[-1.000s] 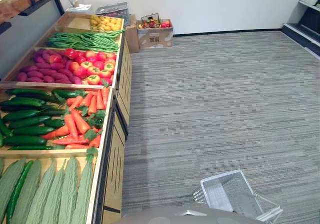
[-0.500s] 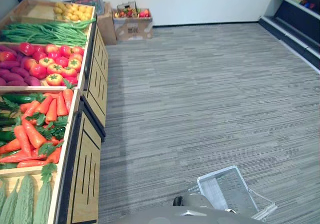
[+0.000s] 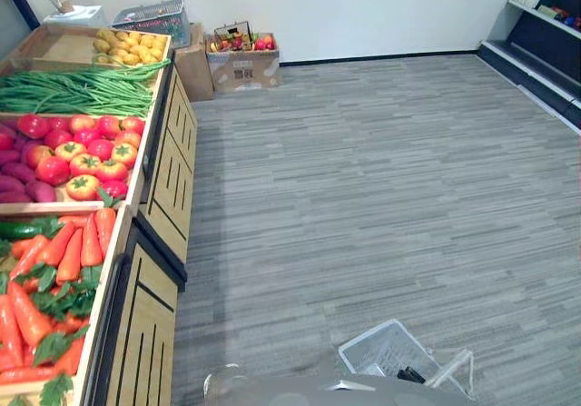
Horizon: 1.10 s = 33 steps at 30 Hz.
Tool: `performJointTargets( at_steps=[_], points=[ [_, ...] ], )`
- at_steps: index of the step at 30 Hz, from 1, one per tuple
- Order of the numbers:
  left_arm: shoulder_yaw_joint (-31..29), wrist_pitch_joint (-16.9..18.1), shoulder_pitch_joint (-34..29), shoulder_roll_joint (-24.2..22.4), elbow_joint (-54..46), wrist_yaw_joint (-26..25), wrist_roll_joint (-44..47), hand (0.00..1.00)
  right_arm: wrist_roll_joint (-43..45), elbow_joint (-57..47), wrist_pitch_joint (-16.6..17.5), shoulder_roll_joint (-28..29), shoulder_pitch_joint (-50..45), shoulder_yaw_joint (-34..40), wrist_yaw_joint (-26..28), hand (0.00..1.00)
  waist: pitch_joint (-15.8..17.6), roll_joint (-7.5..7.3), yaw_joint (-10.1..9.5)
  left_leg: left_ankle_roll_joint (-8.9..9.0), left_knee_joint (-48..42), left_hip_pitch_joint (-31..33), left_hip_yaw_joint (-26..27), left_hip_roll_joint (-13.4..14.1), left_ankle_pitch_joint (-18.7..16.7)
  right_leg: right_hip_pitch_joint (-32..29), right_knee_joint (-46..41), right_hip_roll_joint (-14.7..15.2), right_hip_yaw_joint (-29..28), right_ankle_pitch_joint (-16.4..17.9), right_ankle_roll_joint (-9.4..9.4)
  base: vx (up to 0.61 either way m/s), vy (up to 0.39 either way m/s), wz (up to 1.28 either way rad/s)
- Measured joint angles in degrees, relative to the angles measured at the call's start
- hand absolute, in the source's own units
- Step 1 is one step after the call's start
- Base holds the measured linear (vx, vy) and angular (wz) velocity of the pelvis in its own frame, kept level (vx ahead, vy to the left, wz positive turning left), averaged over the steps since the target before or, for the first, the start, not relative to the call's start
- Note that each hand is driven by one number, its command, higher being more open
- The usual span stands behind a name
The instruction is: Pick vegetable in the basket
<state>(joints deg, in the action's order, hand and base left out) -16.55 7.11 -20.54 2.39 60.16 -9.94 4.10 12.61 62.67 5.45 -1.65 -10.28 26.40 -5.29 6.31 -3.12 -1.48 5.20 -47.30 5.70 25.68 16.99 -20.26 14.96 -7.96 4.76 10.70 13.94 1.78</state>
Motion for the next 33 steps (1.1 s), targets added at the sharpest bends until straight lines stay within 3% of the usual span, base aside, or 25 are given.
performJointTargets(
  at_steps=[1,2,3,4,5,7,11,15,21,25,27,29,31,32,33],
  points=[
    [0.0,0.6,0.2,-0.2,-0.1,0.2,0.4,1.00,-0.1,0.3,0.0,-0.3,0.7,0.0,0.0,0.00,0.2,0.23,-0.11,-0.07,5.7,3.1,-0.3,-1.1,0.6,0.8,0.1,0.9,0.0,0.0,-0.25,0.28,0.296,-0.27],
    [0.0,0.7,0.5,-0.5,-0.1,0.1,0.9,1.00,-0.6,0.3,0.3,-0.7,1.1,0.0,0.0,0.00,0.4,1.00,-0.18,-0.26,15.1,4.8,-2.1,-2.3,5.0,1.5,0.0,1.4,0.3,0.2,-2.45,0.30,0.320,-0.38],
    [0.0,0.8,0.7,-1.0,0.0,0.1,0.8,1.00,-0.6,0.3,0.5,-1.0,1.1,0.1,0.1,0.00,0.6,1.85,-0.38,-2.93,18.8,5.2,-3.4,-2.7,11.8,1.8,-0.1,1.3,0.3,0.4,-3.99,0.28,0.271,-0.33],
    [0.0,0.7,0.6,-0.1,0.3,0.3,0.8,1.00,-0.7,0.6,0.4,0.1,1.1,-0.2,0.1,0.00,0.8,0.97,-0.33,-3.28,19.9,3.8,-2.4,-4.7,11.1,2.5,0.2,2.9,1.1,0.9,-5.60,0.21,0.169,-0.02],
    [0.6,0.7,1.4,1.4,0.4,-0.3,-0.1,1.00,-1.0,0.6,0.4,0.7,1.1,-1.1,0.4,0.00,1.3,-0.20,0.28,-3.91,22.5,2.8,-2.2,-6.9,11.9,2.0,1.0,3.8,2.1,0.5,-6.03,0.19,0.163,0.13],
    [0.9,0.6,2.1,1.8,1.3,-0.2,0.0,1.00,-1.1,0.6,0.5,1.4,1.1,-1.6,0.9,0.00,2.2,-0.86,0.20,-4.32,23.5,2.4,-2.9,-9.2,12.3,1.0,3.4,3.4,2.8,-0.2,-6.58,0.10,0.112,0.28],
    [0.9,0.6,3.3,0.8,2.3,0.2,0.1,1.00,-2.3,0.3,1.2,1.0,2.8,-1.8,1.0,0.00,3.1,1.33,-1.43,-5.01,25.7,-0.1,-3.3,-10.4,12.8,3.3,5.6,3.7,3.2,-2.7,-7.82,0.07,0.064,0.06],
    [1.0,0.6,3.3,0.3,2.8,0.7,0.0,1.00,-3.3,0.1,1.3,0.1,2.8,-2.2,1.0,0.00,3.1,1.82,-1.34,-4.60,33.0,-2.5,-3.3,-12.3,16.9,3.0,6.4,4.4,3.2,-3.5,-8.54,-0.02,-0.017,-0.04],
    [3.0,0.6,3.3,0.8,2.8,0.6,-0.1,1.00,-3.2,0.1,1.3,-0.9,2.9,-2.1,0.9,0.00,3.0,1.54,-1.38,-5.25,44.1,-4.5,-3.1,-16.4,22.4,-0.3,6.1,6.3,2.9,-3.3,-8.92,-0.08,0.037,-0.01],
    [5.7,0.3,2.2,2.6,2.8,3.9,-0.3,1.00,-3.2,0.1,1.0,0.9,2.8,-2.1,0.8,0.00,2.0,-0.22,-1.53,-6.56,50.0,-7.6,-2.2,-19.5,23.8,-1.2,4.2,8.6,1.8,-1.8,-10.36,0.00,0.129,-0.14],
    [7.1,0.2,1.5,4.0,2.9,5.8,-0.4,1.00,-3.2,0.1,0.8,2.2,2.2,-1.7,0.7,0.00,1.0,-1.82,-1.52,-7.25,51.2,-8.6,-2.3,-21.5,23.1,-1.7,2.1,10.6,1.8,-0.4,-11.54,0.10,0.103,-0.08],
    [7.6,0.0,1.2,4.5,2.9,7.0,-0.4,1.00,-3.2,0.1,0.8,2.5,1.3,-0.9,0.7,0.00,0.8,-2.27,-1.29,-7.51,52.0,-9.9,-3.4,-22.6,22.4,-2.1,-1.4,11.3,1.9,0.1,-12.80,0.15,0.060,0.09],
    [7.7,-0.1,0.8,4.3,3.4,6.6,-0.4,1.00,-3.1,-0.6,1.1,2.1,1.0,-0.5,0.7,0.00,0.2,-0.91,-1.08,-7.50,51.2,-10.5,-4.7,-21.4,21.7,-5.3,-10.5,11.0,2.0,-0.9,-14.12,0.19,0.049,0.31],
    [7.7,-0.1,0.8,4.2,3.4,5.8,-0.4,1.00,-3.0,-0.7,1.0,1.6,0.8,0.4,0.7,0.00,0.3,-0.85,-1.08,-7.94,49.8,-11.0,-5.7,-20.6,21.0,-7.3,-17.0,11.0,1.9,-2.3,-13.76,0.23,0.047,0.46],
    [7.7,-0.1,0.6,4.0,3.4,5.0,-0.4,1.00,-3.0,-0.7,0.7,1.6,0.7,0.5,0.8,0.00,0.3,-0.44,-1.16,-8.04,48.6,-11.8,-6.8,-20.0,20.2,-8.4,-22.0,11.0,1.9,-4.6,-12.13,0.20,0.035,0.45]
  ],
)
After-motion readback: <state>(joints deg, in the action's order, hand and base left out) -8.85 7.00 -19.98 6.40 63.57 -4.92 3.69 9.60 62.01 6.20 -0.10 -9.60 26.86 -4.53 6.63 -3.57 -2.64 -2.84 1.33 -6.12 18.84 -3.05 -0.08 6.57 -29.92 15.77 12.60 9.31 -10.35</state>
